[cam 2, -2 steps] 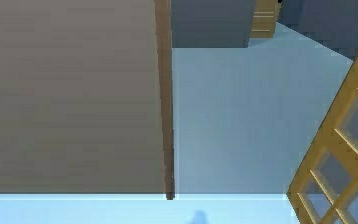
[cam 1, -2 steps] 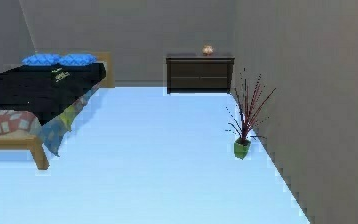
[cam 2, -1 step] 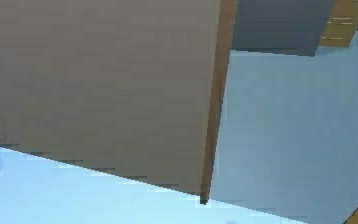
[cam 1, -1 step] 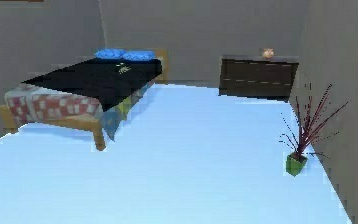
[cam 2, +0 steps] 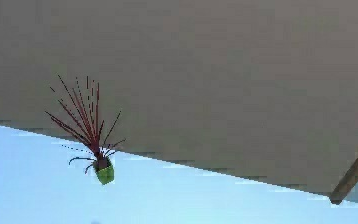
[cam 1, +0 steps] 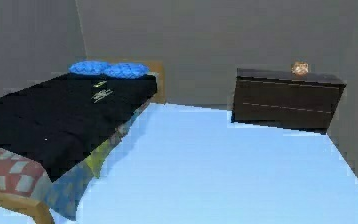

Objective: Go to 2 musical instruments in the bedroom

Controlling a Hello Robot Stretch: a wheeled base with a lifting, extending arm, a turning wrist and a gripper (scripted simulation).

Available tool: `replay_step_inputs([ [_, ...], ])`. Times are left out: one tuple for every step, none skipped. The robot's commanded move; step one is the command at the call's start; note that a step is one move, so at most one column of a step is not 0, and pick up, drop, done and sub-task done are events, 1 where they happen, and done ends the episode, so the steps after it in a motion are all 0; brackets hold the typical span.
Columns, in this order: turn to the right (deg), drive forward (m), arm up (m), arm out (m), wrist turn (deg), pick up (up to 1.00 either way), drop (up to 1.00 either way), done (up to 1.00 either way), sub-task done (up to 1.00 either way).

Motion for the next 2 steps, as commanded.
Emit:
replay_step_inputs([
  [0.0,1.0,0.0,0.0,0.0,0.0,0.0,0.0,0.0],
  [-3.0,0.0,0.0,0.0,0.0,0.0,0.0,0.0,0.0],
])
